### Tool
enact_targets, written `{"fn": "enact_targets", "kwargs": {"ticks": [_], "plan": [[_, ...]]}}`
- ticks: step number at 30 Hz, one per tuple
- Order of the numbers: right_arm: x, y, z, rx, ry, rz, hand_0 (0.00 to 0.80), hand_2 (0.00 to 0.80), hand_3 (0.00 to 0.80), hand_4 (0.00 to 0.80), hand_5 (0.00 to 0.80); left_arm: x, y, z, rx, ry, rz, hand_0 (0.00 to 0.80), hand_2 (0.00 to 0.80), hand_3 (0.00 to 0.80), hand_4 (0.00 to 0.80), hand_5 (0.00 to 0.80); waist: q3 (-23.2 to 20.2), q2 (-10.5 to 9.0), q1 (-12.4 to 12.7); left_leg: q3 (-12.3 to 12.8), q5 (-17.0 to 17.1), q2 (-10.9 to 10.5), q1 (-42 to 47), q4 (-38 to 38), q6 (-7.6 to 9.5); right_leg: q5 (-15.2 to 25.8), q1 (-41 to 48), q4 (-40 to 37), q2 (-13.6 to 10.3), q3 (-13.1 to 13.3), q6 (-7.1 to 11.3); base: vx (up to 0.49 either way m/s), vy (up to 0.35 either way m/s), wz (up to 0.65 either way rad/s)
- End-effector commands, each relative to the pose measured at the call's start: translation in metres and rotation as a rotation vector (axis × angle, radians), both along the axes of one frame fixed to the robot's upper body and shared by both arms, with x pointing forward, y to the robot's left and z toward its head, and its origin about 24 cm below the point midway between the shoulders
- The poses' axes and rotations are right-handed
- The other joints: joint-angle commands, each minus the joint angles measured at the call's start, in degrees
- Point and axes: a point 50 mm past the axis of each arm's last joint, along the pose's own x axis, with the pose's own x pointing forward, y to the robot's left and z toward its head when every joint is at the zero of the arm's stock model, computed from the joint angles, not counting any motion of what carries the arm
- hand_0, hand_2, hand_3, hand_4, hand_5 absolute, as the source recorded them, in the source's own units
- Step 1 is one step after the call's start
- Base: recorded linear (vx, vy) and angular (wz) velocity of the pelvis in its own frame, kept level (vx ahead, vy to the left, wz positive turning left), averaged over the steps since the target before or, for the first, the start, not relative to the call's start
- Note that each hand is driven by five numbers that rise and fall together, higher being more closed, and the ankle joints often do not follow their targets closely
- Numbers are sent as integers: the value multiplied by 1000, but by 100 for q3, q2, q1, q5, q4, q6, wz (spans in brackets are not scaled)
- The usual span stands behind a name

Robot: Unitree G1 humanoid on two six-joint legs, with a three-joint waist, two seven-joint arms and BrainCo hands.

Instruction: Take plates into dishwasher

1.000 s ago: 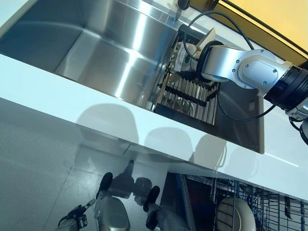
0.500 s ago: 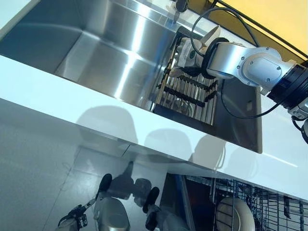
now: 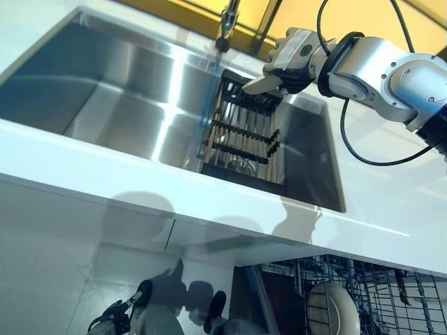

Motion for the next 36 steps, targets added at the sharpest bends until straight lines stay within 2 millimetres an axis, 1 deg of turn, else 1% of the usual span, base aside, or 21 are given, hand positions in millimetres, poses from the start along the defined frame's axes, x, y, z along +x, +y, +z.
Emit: {"fn": "enact_targets", "kwargs": {"ticks": [1, 2, 4, 5, 8, 10, 12, 13, 15, 16, 18, 19, 21, 22, 24, 28, 32, 33, 34, 36], "plan": [[-4, -30, 49, 217, -109, -116, 800, 800, 800, 800, 800, -13, 5, -3, 41, 58, -26, 0, 0, 0, 0, 0, -234, -12, -32, 27, -236, -193, 51, -25, 383, -176, 424, 4, -312, -18, 602, 35, -13, -8], [-4, -31, 49, 235, -103, -118, 800, 800, 800, 800, 800, -13, 5, -3, 42, 60, -26, 0, 0, 0, 0, 0, -251, -4, -42, 35, -242, -194, 68, -25, 383, -179, 434, 4, -312, -8, 602, 38, -17, -3], [-2, -41, 49, 380, -50, -144, 800, 800, 800, 800, 800, -13, 4, -3, 45, 70, -47, 0, 0, 0, 0, 0, -337, 48, -109, 88, -280, -193, 185, -25, 383, -192, 498, 4, -317, 47, 600, 39, -20, -12], [-1, -43, 48, 400, -42, -146, 800, 800, 800, 800, 800, -14, 3, -3, 43, 71, -47, 0, 0, 0, 0, 0, -347, 58, -119, 100, -288, -192, 206, -25, 384, -196, 508, 4, -314, 63, 597, 34, -13, -23], [3, -64, 44, 591, 25, -201, 800, 800, 800, 800, 800, -17, 0, -5, 38, 79, -74, 0, 0, 0, 0, 0, -456, 130, -201, 176, -330, -184, 324, -25, 376, -220, 558, 4, -308, 145, 581, 39, -17, -15], [5, -74, 43, 671, 49, -225, 800, 800, 800, 800, 800, -18, -2, -7, 36, 82, -86, 0, 0, 0, 0, 0, -501, 167, -238, 220, -344, -175, 376, -25, 372, -228, 581, 4, -302, 185, 573, 25, -14, -21], [7, -90, 40, 769, 62, -266, 800, 800, 800, 800, 800, -19, -3, -7, 35, 87, -104, 0, 0, 0, 0, 0, -537, 215, -274, 277, -354, -158, 428, -25, 361, -232, 603, 4, -298, 219, 566, 14, -38, -18], [8, -105, 39, 852, 69, -299, 800, 800, 800, 800, 800, -20, -3, -7, 36, 92, -119, 0, 0, 0, 0, 0, -575, 246, -303, 310, -361, -150, 458, -25, 351, -229, 606, 4, -291, 256, 567, 10, -55, -14], [7, -120, 36, 927, 76, -333, 800, 800, 800, 800, 800, -20, -3, -8, 33, 95, -133, 0, 0, 0, 0, 0, -613, 292, -355, 352, -367, -138, 506, -25, 336, -227, 618, 4, -284, 310, 566, 0, -35, -14], [6, -131, 35, 981, 83, -355, 800, 800, 800, 800, 800, -21, -4, -8, 29, 97, -139, 0, 0, 0, 0, 0, -636, 329, -393, 387, -370, -129, 542, -25, 334, -225, 627, 4, -285, 344, 560, -5, -17, -9], [5, -144, 34, 1053, 83, -380, 800, 800, 800, 800, 800, -22, -5, -8, 24, 95, -145, 0, 0, 0, 0, 0, -671, 379, -452, 439, -377, -120, 597, -25, 324, -222, 640, 4, -285, 400, 551, 3, -13, -16], [4, -147, 33, 1065, 87, -384, 800, 800, 800, 800, 800, -22, -5, -9, 21, 95, -145, 0, 0, 0, 0, 0, -681, 395, -469, 455, -379, -118, 610, -25, 322, -223, 644, 4, -284, 416, 548, 13, -15, -31], [-1, -168, 29, 1149, 72, -424, 800, 800, 800, 800, 800, -22, -7, -9, 10, 94, -160, 0, 0, 0, 0, 0, -735, 475, -568, 535, -392, -111, 675, -25, 309, -221, 658, 4, -280, 505, 541, 22, -20, -20], [-1, -169, 29, 1154, 72, -426, 800, 800, 800, 800, 800, -22, -8, -9, 9, 94, -159, 0, 0, 0, 0, 0, -738, 481, -574, 541, -393, -110, 681, -25, 309, -222, 659, 4, -280, 514, 540, 27, -10, -9], [-8, -188, 25, 1180, 59, -470, 800, 800, 800, 800, 800, -23, -11, -11, -3, 97, -169, 0, 0, 0, 0, 0, -778, 556, -666, 609, -407, -106, 729, -25, 307, -225, 663, 4, -274, 598, 533, 32, -2, -21], [-22, -218, 22, 1259, 44, -537, 800, 800, 800, 800, 800, -26, -14, -12, -14, 110, -185, 0, 0, 0, 0, 0, -834, 642, -810, 710, -416, -98, 792, -25, 304, -219, 661, 4, -253, 736, 525, 38, -14, -14], [-38, -247, 20, 1285, 1, -609, 800, 800, 800, 800, 800, -28, -14, -13, -21, 120, -198, 0, 0, 0, 0, 0, -862, 674, -954, 805, -433, -82, 831, -25, 298, -214, 638, 4, -220, 861, 512, 19, -22, -11], [-41, -251, 20, 1295, -7, -620, 800, 800, 800, 800, 800, -28, -14, -13, -23, 121, -200, 0, 0, 0, 0, 0, -863, 676, -970, 815, -432, -79, 835, -25, 294, -214, 636, 4, -215, 872, 512, 6, -18, -10], [-48, -261, 20, 1313, -20, -645, 800, 800, 800, 800, 800, -29, -15, -14, -26, 122, -201, 0, 0, 0, 0, 0, -871, 685, -1022, 848, -437, -69, 846, -25, 290, -214, 627, 4, -196, 917, 508, 3, -18, -12], [-58, -274, 19, 1335, -35, -677, 800, 800, 800, 800, 800, -30, -15, -14, -29, 126, -207, 0, 0, 0, 0, 0, -877, 689, -1085, 885, -442, -56, 854, -25, 284, -210, 611, 4, -171, 971, 505, 0, -24, -11]]}}
